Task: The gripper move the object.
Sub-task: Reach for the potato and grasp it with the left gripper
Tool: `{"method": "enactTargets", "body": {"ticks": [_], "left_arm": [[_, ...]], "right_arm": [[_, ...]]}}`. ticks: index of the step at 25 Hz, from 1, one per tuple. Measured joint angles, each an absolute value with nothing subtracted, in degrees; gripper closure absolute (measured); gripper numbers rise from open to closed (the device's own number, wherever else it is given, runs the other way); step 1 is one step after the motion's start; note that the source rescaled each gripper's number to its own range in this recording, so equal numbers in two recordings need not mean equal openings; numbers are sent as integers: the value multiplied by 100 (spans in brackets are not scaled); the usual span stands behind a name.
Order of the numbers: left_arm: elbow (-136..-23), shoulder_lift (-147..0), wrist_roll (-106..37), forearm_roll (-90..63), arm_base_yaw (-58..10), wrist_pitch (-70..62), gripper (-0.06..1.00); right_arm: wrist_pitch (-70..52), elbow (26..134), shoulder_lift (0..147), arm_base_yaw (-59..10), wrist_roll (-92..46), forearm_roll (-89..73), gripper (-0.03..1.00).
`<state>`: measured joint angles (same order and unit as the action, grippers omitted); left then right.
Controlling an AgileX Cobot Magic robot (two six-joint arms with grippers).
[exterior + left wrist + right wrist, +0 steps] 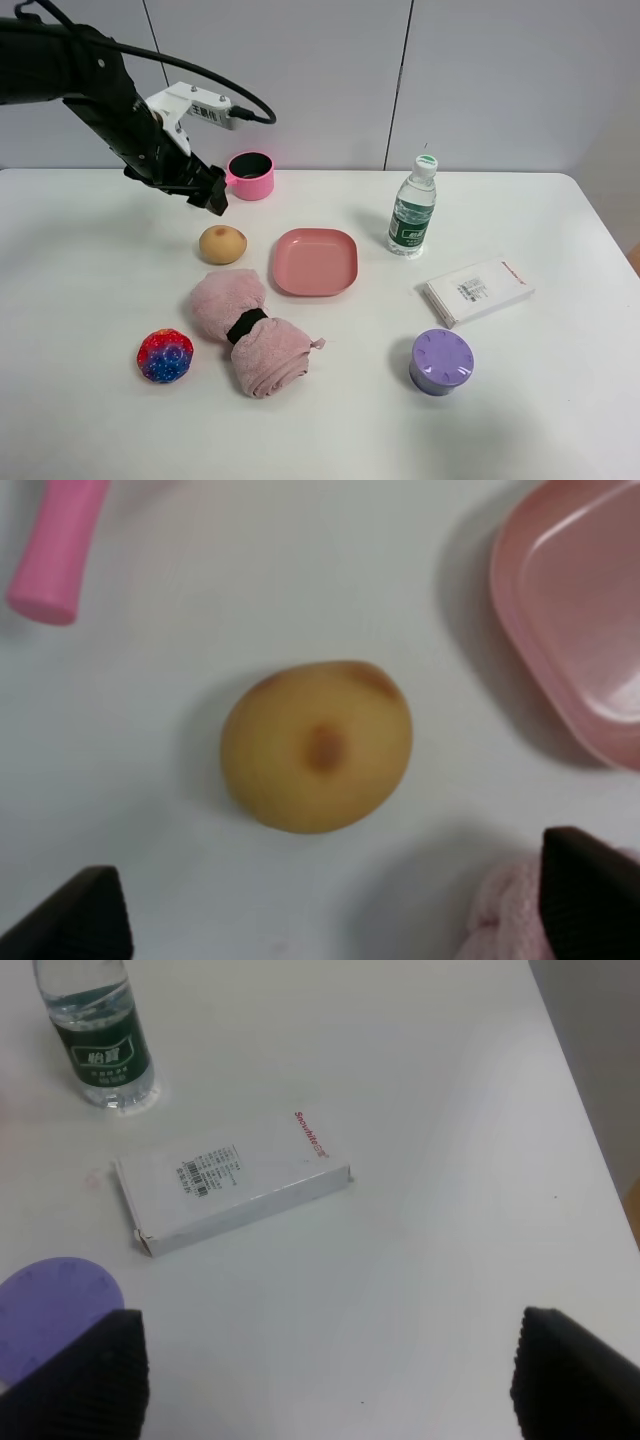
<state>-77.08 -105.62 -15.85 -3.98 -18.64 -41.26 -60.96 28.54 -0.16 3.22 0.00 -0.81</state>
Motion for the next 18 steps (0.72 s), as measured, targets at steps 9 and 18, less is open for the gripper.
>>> {"method": "enactTargets", "body": {"ticks": [9, 18], "left_arm": [[-7720, -11117, -1626, -305, -1892, -3904, 3], [-7722, -11591, -1809, -305, -1892, -3578, 3]], "right_arm": [[-6096, 2854, -16, 322, 0, -81, -3], [-6096, 2854, -16, 322, 0, -81, -3]]}}
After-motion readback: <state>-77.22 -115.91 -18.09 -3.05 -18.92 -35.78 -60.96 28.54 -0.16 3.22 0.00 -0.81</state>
